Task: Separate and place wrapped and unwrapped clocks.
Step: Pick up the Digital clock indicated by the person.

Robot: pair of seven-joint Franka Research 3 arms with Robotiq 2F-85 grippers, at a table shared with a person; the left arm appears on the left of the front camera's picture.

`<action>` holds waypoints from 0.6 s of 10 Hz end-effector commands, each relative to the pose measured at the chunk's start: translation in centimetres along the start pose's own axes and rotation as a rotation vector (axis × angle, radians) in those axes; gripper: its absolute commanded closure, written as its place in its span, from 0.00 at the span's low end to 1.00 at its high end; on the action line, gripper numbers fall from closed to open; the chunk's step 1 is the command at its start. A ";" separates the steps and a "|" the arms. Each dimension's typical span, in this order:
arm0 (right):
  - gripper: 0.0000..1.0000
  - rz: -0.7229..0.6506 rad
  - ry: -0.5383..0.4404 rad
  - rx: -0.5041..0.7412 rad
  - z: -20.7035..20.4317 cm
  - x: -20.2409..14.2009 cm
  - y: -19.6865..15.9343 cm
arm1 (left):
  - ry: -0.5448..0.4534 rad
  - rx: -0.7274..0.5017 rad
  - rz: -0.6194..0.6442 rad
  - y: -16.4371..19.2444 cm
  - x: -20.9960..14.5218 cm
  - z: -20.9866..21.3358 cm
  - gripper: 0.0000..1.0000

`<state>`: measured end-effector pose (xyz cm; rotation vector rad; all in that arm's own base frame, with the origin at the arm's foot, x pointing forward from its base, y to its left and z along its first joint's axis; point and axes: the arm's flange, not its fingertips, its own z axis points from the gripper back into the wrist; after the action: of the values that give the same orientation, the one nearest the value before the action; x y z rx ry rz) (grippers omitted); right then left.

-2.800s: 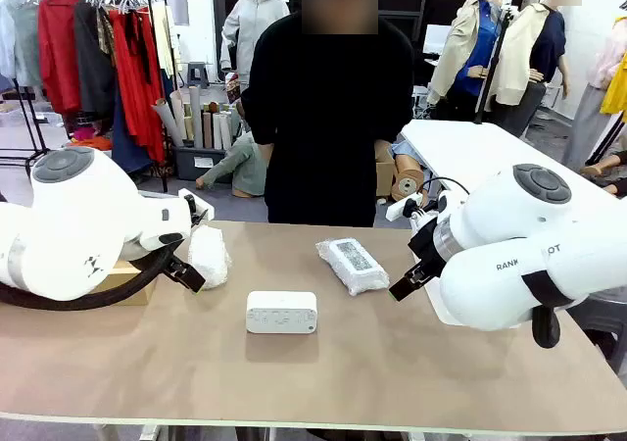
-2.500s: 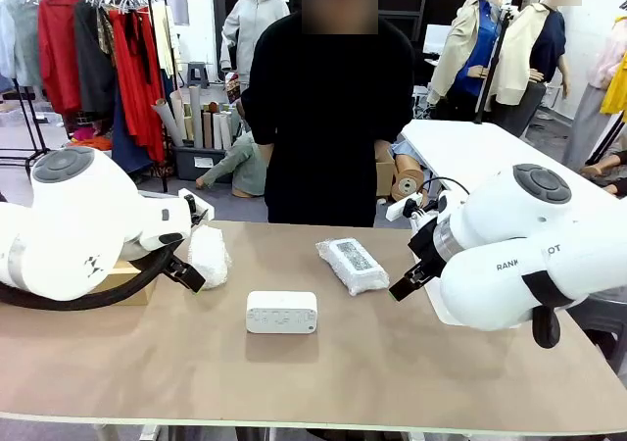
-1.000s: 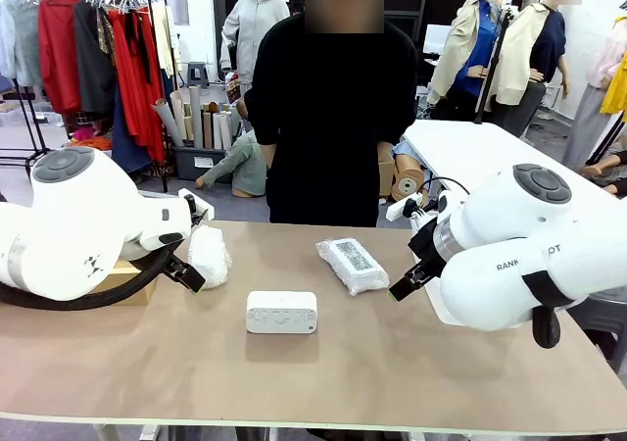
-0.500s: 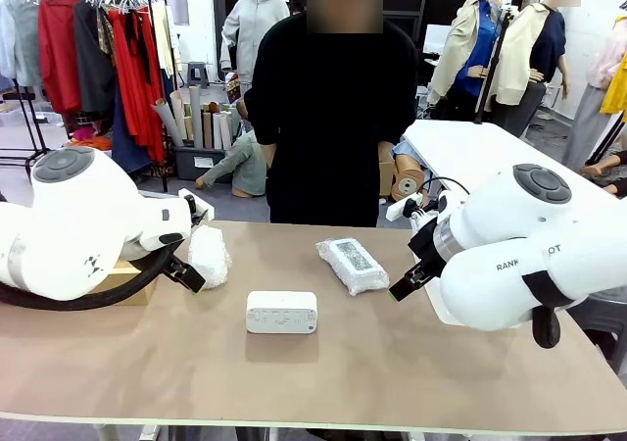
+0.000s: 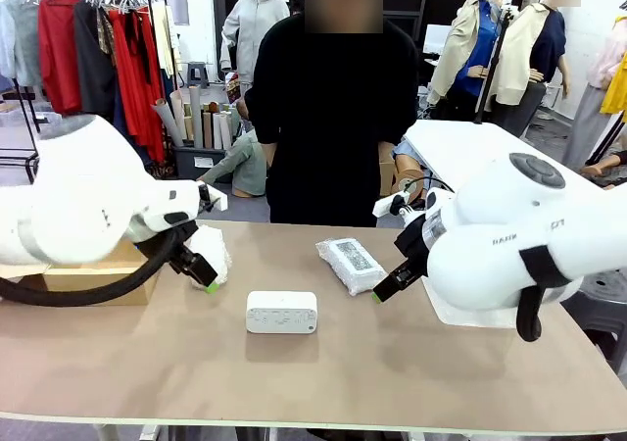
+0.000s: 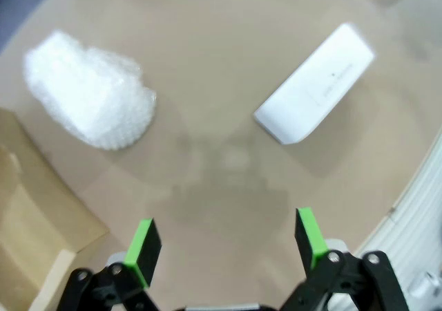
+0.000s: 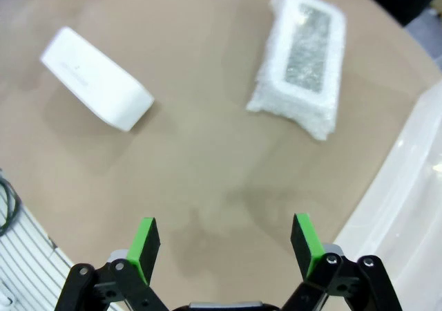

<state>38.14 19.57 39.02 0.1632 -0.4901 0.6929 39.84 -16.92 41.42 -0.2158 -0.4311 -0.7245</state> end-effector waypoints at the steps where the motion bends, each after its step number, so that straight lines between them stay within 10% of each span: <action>1: 0.00 0.078 0.037 0.125 2.6 0.7 -2.2 | -0.036 -0.127 -0.090 1.9 0.4 2.6 0.00; 6: 0.00 0.352 -0.066 0.241 8.1 1.9 -4.6 | -0.271 -0.263 -0.467 4.6 0.7 6.7 0.00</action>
<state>38.42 16.01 47.11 0.2731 -0.4505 1.0338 40.66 -12.85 48.12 -0.4164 -0.6003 -1.1421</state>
